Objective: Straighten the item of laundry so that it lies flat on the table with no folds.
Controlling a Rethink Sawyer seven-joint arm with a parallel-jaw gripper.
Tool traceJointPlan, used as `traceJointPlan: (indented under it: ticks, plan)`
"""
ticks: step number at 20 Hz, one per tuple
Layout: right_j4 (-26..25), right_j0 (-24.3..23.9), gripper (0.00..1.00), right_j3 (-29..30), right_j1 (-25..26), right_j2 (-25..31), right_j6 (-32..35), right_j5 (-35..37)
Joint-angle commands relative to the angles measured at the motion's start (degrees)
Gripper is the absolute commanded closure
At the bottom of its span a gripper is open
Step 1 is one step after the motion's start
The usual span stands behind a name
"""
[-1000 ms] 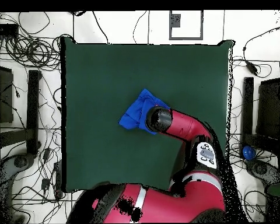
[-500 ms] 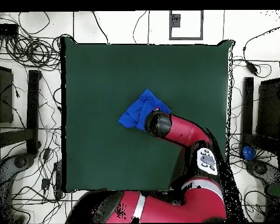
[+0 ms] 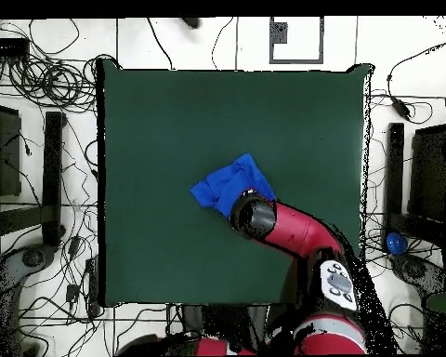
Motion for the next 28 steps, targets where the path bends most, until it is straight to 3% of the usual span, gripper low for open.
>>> traceJointPlan:
  ticks: [1, 9, 18, 28]
  plan:
    - [-2.35, -1.17, 1.00, 9.27, -0.50, 6.01, 5.45, -5.57]
    - [-2.14, -2.77, 1.00, 9.77, 1.79, 7.72, 5.70, -8.91]
    - [-1.32, -1.83, 1.00, 11.55, 0.55, 7.42, 6.87, -8.90]
    - [1.87, 2.69, 1.00, 9.44, -6.32, 3.83, 8.01, 1.04]
